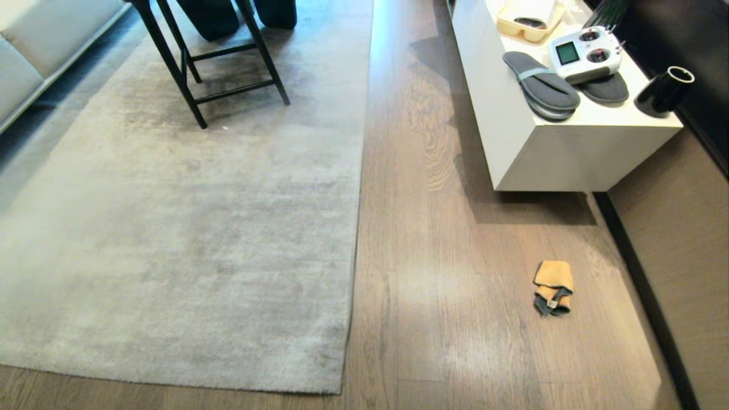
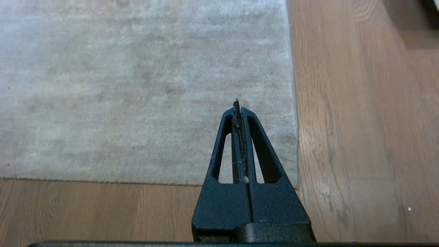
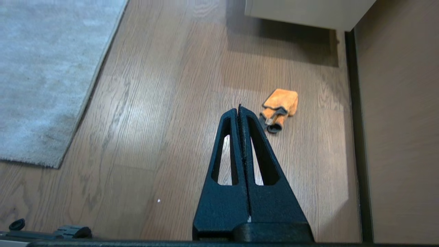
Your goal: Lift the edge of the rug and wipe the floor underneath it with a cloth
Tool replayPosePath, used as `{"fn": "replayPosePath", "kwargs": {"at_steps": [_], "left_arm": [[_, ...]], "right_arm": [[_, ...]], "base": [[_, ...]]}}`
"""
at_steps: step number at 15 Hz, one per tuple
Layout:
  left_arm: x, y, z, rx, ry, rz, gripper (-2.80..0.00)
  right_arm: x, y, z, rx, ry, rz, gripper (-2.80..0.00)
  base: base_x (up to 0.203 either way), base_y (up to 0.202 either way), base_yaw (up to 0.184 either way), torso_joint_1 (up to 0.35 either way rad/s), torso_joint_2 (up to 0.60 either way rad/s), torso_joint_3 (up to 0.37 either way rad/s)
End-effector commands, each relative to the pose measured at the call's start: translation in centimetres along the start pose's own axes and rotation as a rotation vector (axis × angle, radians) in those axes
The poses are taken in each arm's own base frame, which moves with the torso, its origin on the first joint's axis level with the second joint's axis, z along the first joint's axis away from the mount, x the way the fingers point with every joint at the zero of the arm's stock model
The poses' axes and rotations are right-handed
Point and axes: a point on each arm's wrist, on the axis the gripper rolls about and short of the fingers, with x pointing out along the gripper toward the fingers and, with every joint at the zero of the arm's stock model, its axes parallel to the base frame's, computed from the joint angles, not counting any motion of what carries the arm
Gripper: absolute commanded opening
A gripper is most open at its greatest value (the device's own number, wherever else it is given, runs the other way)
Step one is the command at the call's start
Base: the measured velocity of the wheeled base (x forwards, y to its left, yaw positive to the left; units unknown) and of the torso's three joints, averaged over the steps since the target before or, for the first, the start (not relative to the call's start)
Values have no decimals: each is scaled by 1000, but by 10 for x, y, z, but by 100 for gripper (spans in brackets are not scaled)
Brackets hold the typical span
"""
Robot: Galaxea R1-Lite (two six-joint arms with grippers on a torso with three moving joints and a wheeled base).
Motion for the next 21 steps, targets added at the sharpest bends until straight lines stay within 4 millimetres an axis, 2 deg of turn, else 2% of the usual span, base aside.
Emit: {"fn": "replayPosePath", "kwargs": {"at_steps": [1,15,21], "left_arm": [[0,0,0,0,0,1,-280],[0,0,0,2,0,1,-280],[0,0,0,2,1,1,-280]], "right_arm": [[0,0,0,-1,1,1,-280],[0,0,0,-1,1,1,-280],[0,0,0,-1,1,1,-280]], "base": [[0,0,0,9,4,207],[0,0,0,4,2,203],[0,0,0,2,-13,48]]}}
